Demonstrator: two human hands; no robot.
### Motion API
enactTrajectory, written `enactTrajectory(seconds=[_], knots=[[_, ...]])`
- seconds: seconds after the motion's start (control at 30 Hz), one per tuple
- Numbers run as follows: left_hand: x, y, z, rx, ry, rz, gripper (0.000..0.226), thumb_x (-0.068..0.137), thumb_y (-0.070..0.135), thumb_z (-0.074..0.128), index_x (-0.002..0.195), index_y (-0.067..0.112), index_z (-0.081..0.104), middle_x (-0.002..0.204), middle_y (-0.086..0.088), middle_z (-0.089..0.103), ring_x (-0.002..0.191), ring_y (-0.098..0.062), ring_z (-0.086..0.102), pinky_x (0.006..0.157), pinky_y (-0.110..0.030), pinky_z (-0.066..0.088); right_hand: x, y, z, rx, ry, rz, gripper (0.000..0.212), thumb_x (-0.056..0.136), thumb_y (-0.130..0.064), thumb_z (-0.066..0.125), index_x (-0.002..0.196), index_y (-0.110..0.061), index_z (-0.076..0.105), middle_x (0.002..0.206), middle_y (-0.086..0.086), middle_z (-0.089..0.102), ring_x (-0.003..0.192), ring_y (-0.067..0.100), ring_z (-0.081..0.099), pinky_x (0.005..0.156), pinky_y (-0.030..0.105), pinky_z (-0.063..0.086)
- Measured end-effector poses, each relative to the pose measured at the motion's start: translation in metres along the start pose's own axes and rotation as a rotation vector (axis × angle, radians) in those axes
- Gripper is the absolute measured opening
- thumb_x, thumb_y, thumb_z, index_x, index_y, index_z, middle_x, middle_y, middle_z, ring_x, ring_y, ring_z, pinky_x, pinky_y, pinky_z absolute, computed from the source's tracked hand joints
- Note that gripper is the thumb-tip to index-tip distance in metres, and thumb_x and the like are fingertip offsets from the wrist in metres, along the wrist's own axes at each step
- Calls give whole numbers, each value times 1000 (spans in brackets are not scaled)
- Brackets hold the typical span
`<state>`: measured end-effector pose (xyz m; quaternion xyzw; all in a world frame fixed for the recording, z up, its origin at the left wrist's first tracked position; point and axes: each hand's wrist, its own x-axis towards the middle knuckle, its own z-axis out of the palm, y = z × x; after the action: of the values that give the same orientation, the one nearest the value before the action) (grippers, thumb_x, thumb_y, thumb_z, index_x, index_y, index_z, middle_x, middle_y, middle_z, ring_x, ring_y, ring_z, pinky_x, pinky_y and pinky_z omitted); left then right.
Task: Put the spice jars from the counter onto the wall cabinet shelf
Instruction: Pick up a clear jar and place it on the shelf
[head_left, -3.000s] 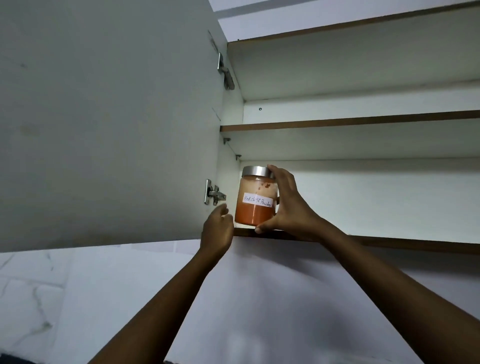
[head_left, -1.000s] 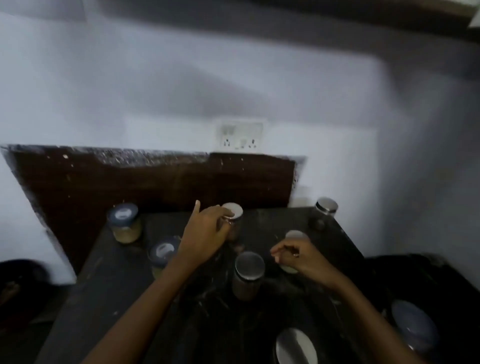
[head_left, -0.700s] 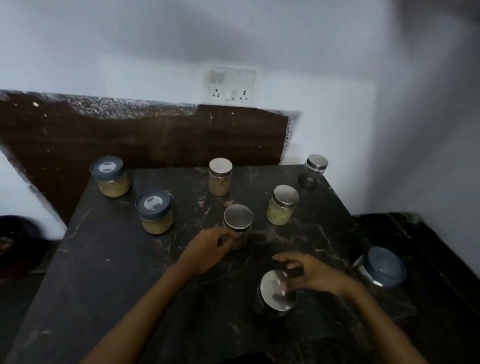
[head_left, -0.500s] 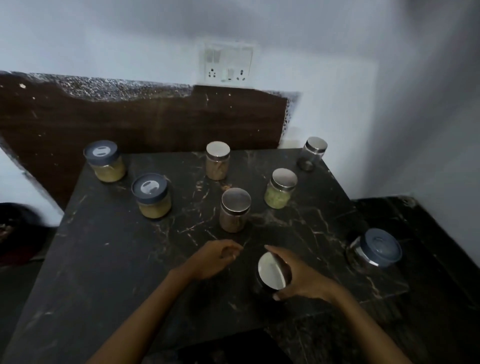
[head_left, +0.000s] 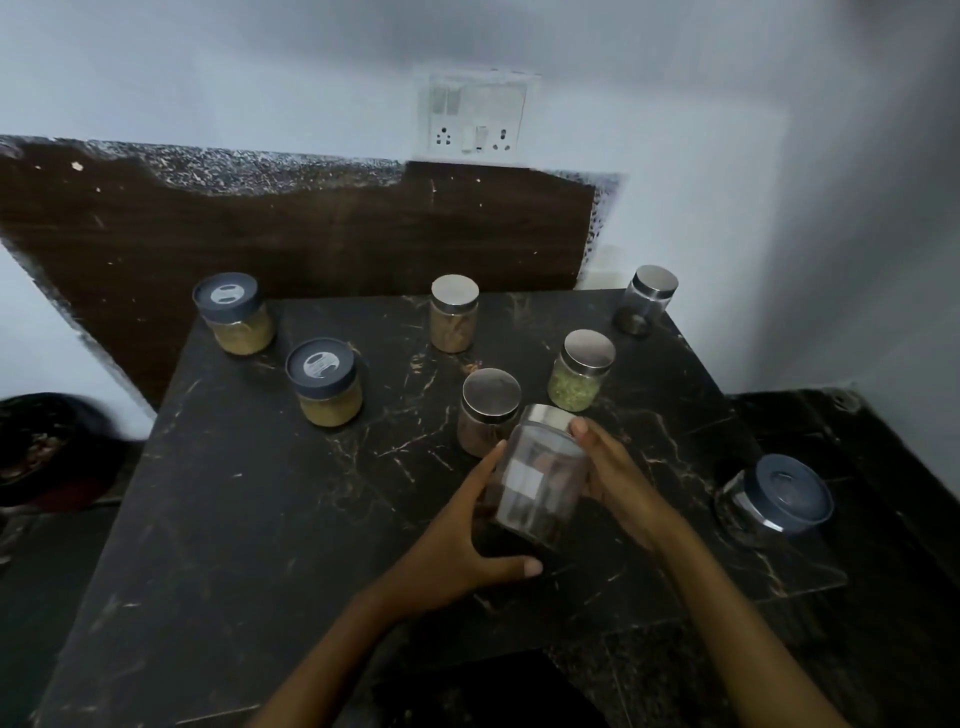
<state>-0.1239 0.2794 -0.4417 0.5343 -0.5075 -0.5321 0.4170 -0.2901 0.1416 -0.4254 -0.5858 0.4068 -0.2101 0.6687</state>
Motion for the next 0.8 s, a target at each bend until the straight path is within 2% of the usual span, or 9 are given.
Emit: enactTrajectory(seconds=[0.1, 0.17, 0.3, 0.37, 0.47, 0.57, 0.67, 0.8], knots=[[-4, 1, 3, -34, 45, 41, 104, 62, 46, 79, 138, 56, 8, 146, 22, 28, 131, 5, 36, 104, -21, 39, 3, 3, 8, 70, 17, -5, 60, 75, -61, 54, 121, -23, 51, 117, 5, 65, 101, 20, 67, 74, 35, 57], [-4, 1, 3, -71, 74, 58, 100, 65, 45, 78, 140, 51, 12, 145, 20, 31, 131, 2, 38, 107, -25, 39, 3, 3, 12, 100, 26, -3, 65, 72, -62, 55, 122, -21, 50, 118, 6, 64, 102, 20, 67, 74, 34, 57], [-2, 6, 3, -152, 134, 62, 80, 70, 36, 75, 129, 54, 23, 131, 24, 41, 120, 3, 50, 93, -18, 49, 3, 0, 16, 139, 32, -7, 61, 74, -63, 53, 122, -25, 52, 119, 6, 64, 103, 20, 67, 73, 34, 57], [-1, 9, 2, -179, 169, 67, 76, 69, 35, 74, 128, 52, 29, 130, 22, 43, 121, -3, 51, 95, -24, 50, 4, -3, 16, 155, 27, -8, 58, 76, -64, 50, 122, -28, 55, 119, 6, 65, 105, 21, 66, 76, 36, 57], [0, 13, -2, -214, 190, 65, 74, 68, 39, 74, 128, 50, 32, 130, 18, 45, 119, -6, 51, 96, -29, 50, 4, -7, 17, 220, 0, -20, 45, 79, -63, 44, 109, -37, 65, 116, 2, 69, 108, 21, 65, 86, 41, 54], [1, 15, -7, -286, 195, 36, 73, 68, 37, 70, 130, 45, 32, 131, 9, 47, 115, -12, 55, 90, -32, 54, 4, -10, 17, 320, -5, -37, 44, 82, -51, 47, 116, -27, 63, 119, 8, 67, 112, 26, 62, 94, 48, 49], [1, 15, -8, -370, 175, -9, 63, 71, 44, 71, 122, 50, 36, 124, 12, 48, 112, -16, 57, 84, -31, 56, 2, -13, 19, 358, 25, -63, 48, 81, -37, 53, 123, -13, 57, 122, 17, 63, 111, 33, 62, 94, 52, 48], [3, 18, -2, -403, 180, -78, 72, 69, 47, 70, 125, 50, 26, 125, 15, 42, 114, -17, 55, 87, -35, 55, -1, -19, 29, 241, 73, -143, 34, 82, -39, 57, 111, -23, 65, 114, 8, 68, 105, 27, 66, 88, 49, 54]])
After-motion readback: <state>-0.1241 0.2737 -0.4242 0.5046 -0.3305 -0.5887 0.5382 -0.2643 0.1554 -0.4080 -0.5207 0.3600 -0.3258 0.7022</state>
